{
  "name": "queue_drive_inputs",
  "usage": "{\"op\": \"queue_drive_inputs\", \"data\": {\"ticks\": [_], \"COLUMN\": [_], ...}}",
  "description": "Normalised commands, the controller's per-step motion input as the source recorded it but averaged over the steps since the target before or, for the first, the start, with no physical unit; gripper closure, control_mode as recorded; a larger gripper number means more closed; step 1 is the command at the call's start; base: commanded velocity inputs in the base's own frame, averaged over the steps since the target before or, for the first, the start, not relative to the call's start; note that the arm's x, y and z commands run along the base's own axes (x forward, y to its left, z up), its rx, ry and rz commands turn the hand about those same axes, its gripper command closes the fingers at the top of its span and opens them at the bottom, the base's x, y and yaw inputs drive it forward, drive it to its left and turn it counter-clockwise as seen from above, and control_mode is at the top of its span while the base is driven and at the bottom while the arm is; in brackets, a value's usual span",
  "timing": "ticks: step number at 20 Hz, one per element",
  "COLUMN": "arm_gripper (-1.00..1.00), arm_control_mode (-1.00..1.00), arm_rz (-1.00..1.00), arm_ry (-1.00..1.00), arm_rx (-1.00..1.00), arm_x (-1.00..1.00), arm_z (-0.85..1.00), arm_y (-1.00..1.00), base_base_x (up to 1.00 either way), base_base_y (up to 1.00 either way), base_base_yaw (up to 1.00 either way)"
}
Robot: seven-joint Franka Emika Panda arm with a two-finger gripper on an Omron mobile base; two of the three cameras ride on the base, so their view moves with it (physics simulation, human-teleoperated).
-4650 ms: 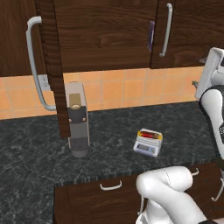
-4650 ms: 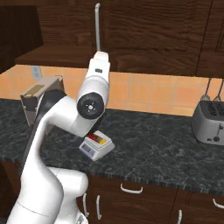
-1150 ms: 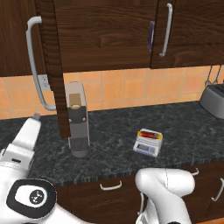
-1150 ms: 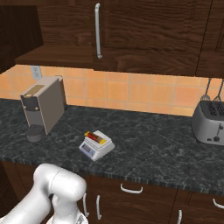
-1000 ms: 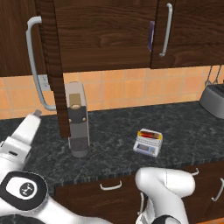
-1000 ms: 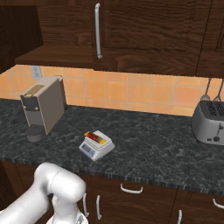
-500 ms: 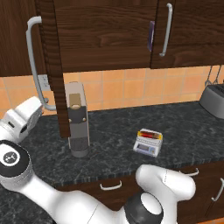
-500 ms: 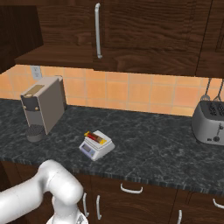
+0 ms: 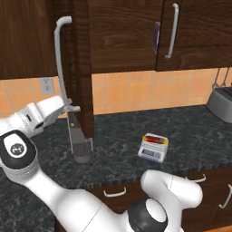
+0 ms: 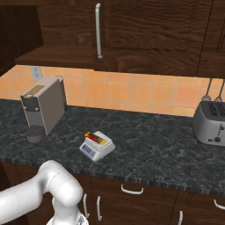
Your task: Pick the bar and place it on the digital scale for weighing, and close the cabinet.
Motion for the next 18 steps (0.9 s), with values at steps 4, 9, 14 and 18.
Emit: {"op": "queue_drive_inputs", "data": {"ticks": [4,9,14,18], "arm_gripper": [-1.00,-1.00,-1.00,-1.00], "arm_control_mode": [-1.00,-1.00,-1.00,-1.00], "arm_rz": [-0.11,-0.03,0.00,0.00], "arm_ry": [0.00,0.00,0.00,0.29], "arm_rx": [0.19,0.19,0.07,0.14], "arm_x": [0.24,0.54,0.66,0.53], "arm_z": [0.02,0.05,0.02,0.00], "arm_y": [-0.99,-0.98,-0.71,-0.72], "base_base_x": [0.00,0.00,0.00,0.00], "base_base_y": [0.00,0.00,0.00,0.00], "base_base_yaw": [0.00,0.00,0.00,0.00]}}
